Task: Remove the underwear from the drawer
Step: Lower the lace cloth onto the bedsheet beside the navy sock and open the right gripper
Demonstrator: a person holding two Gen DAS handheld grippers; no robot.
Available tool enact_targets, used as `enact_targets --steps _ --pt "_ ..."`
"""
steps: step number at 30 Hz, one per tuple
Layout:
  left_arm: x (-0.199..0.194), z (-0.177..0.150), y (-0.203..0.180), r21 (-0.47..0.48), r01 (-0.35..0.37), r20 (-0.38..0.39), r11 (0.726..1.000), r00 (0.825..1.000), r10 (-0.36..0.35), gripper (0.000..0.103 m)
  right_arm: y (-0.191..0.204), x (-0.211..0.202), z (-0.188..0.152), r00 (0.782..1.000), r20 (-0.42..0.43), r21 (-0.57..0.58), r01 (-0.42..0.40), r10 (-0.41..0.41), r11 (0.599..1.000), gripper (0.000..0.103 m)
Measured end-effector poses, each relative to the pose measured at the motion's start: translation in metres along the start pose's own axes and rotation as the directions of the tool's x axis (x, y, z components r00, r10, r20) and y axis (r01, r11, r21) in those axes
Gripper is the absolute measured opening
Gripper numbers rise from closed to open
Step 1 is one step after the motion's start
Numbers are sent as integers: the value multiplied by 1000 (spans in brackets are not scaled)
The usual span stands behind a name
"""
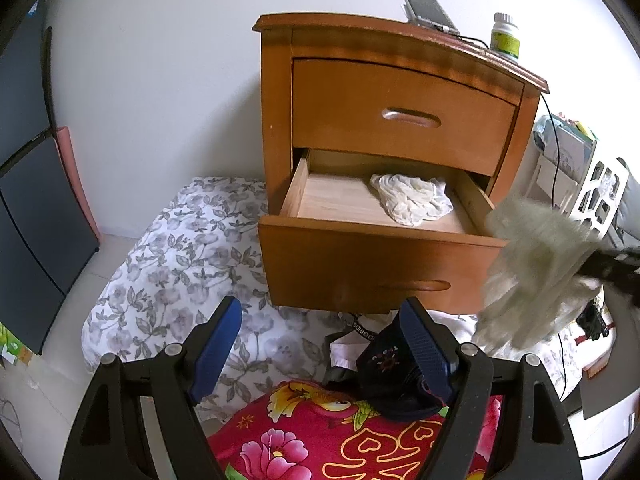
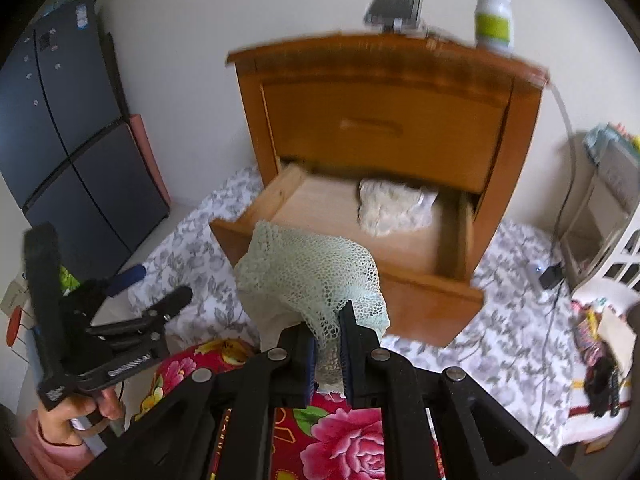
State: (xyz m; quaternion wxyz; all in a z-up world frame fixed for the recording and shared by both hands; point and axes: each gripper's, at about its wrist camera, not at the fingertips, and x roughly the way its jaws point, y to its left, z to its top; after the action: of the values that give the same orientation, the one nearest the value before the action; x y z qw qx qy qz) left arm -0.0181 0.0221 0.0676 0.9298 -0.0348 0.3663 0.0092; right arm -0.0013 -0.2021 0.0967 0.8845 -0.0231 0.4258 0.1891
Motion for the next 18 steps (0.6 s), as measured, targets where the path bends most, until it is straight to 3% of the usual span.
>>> enact_targets --steps 18 --pt "28 -8 4 -2 -3 -58 1000 998 3 82 -7 109 -20 988 -156 75 25 -13 997 13"
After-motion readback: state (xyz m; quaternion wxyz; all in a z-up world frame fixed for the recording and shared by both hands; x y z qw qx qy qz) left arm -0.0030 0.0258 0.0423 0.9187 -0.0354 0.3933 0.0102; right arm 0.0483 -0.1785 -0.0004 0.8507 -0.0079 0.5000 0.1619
